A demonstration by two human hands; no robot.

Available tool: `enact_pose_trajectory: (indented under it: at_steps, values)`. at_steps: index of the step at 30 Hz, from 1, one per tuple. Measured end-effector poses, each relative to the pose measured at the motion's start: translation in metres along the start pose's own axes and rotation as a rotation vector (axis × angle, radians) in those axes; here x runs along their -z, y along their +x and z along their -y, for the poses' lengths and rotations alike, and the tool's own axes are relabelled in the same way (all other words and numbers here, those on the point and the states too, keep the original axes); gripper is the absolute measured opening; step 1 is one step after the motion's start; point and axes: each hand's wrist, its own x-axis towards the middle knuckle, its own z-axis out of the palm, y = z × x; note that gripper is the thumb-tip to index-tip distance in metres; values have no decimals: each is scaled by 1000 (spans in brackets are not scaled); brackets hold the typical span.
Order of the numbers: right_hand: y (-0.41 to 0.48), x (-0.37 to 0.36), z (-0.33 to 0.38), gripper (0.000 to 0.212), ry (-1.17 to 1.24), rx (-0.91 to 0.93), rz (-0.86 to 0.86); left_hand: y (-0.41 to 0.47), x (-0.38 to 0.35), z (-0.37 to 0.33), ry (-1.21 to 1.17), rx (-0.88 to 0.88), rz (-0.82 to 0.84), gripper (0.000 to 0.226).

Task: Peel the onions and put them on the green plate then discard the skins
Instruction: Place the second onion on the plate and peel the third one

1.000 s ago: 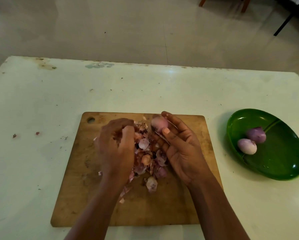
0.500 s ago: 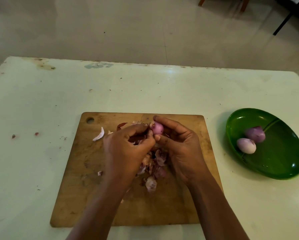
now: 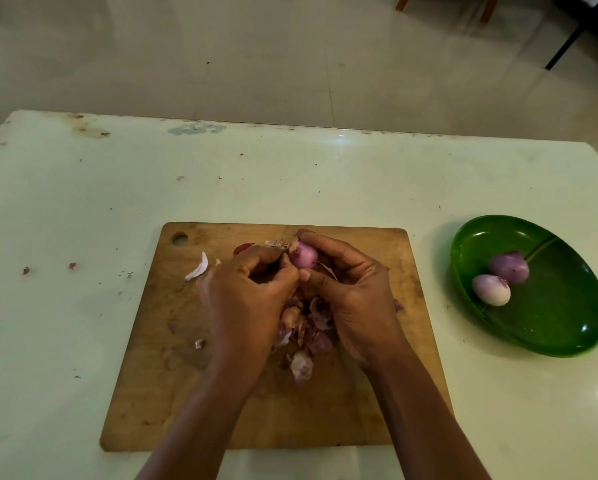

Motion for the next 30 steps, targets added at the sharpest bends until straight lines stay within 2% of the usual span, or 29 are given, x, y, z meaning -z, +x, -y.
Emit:
enact_pose_trajectory:
  at_steps: [3, 8, 19, 26, 30]
  values:
    - [1, 1, -2, 41, 5, 8, -37, -2, -4, -3, -47, 38, 36, 17]
    - [1, 5, -1, 39, 21, 4, -54, -3, -3, -5, -15, -26, 118, 21]
    - [1, 5, -1, 42, -21, 16, -53, 0, 0, -1, -42, -42, 85, 26]
    - [1, 3, -1, 41, -84, 25, -47, 1, -1, -4, -37, 19, 72, 11]
    - [1, 2, -2, 38, -166, 41, -45, 0, -4, -3, 39, 66, 54, 13]
